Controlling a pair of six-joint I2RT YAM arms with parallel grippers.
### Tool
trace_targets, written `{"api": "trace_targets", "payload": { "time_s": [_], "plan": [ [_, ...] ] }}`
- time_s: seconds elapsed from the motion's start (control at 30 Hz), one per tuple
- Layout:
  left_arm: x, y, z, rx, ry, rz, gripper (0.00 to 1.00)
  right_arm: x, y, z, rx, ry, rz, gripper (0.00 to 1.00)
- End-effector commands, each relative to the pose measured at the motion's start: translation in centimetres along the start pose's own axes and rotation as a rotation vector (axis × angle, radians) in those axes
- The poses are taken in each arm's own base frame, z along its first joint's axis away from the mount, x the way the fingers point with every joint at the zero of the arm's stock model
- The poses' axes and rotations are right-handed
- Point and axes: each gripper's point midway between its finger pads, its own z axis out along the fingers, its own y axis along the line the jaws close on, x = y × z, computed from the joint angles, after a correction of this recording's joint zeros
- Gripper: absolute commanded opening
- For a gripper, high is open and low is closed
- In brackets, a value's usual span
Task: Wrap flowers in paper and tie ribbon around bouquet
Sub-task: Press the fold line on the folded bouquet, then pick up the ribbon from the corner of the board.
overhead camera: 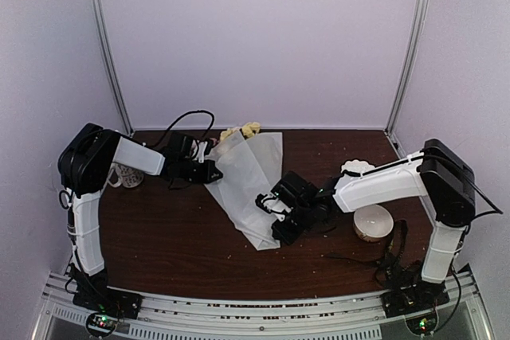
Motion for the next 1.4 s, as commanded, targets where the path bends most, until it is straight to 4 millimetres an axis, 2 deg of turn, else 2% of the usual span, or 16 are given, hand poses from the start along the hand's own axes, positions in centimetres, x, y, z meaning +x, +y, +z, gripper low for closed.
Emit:
{"api": "trace_targets", "payload": {
  "time_s": [0.0, 0.1, 0.2, 0.27, 0.37, 0.47, 0.53, 0.6, 0.77, 0.9, 1.07, 1.1, 1.2, 1.27, 1.3, 1.37],
  "plan": [
    [0.2, 1.5, 0.1, -0.037, -0.002, -0.002, 0.0, 3.1, 0.0, 0.0, 0.03, 0.05, -0.006, 0.14],
    [0.2, 1.4, 0.1, -0.036, -0.002, 0.004, 0.0, 4.8, 0.1, -1.1, 0.032, 0.077, 0.006, 0.14],
    [0.2, 1.5, 0.1, -0.035, -0.002, 0.007, 0.0, 5.2, -0.3, -3.7, 0.058, 0.061, 0.03, 0.14],
    [0.2, 1.4, 0.1, -0.034, -0.002, 0.007, 0.0, 5.5, -1.5, -5.8, 0.135, 0.06, 0.051, 0.16],
    [0.2, 1.4, 0.0, -0.035, -0.002, 0.008, 0.0, 7.5, -4.0, -8.6, 0.288, 0.146, 0.081, 0.28],
    [0.2, 1.4, 0.1, -0.033, -0.002, 0.009, 0.0, 11.1, -4.9, -9.9, 0.346, 0.314, 0.094, 0.46],
    [0.3, 1.4, 0.1, -0.033, -0.001, 0.012, 0.0, 13.8, -4.9, -10.4, 0.343, 0.432, 0.108, 0.61],
    [0.3, 1.4, 0.0, -0.033, -0.001, 0.01, 0.0, 15.2, -4.8, -10.5, 0.341, 0.502, 0.118, 0.67],
    [0.3, 1.4, 0.1, -0.031, -0.001, 0.008, 0.0, 16.1, -5.2, -10.0, 0.357, 0.554, 0.124, 0.7],
    [0.3, 1.3, 0.1, -0.027, 0.001, 0.007, 0.0, 17.8, -5.4, -9.1, 0.351, 0.631, 0.11, 0.7],
    [0.4, 1.3, 0.1, -0.026, 0.004, 0.005, 0.0, 18.5, -4.7, -7.4, 0.302, 0.658, 0.122, 0.64],
    [0.4, 1.3, 0.1, -0.027, 0.003, 0.005, 0.0, 18.3, -4.8, -7.3, 0.305, 0.652, 0.12, 0.58],
    [0.4, 1.3, 0.1, -0.026, 0.005, 0.003, 0.0, 16.8, -5.2, -7.6, 0.329, 0.612, 0.1, 0.21],
    [0.5, 1.3, 0.1, -0.026, 0.007, 0.003, 0.0, 15.1, -5.2, -8.2, 0.333, 0.561, 0.082, 0.04],
    [0.4, 1.3, 0.1, -0.026, 0.005, 0.003, 0.0, 14.0, -5.1, -8.5, 0.327, 0.53, 0.069, 0.0],
    [0.4, 1.3, 0.1, -0.024, 0.005, 0.004, 0.0, 11.0, -4.2, -9.5, 0.287, 0.432, 0.04, 0.0]
  ]
}}
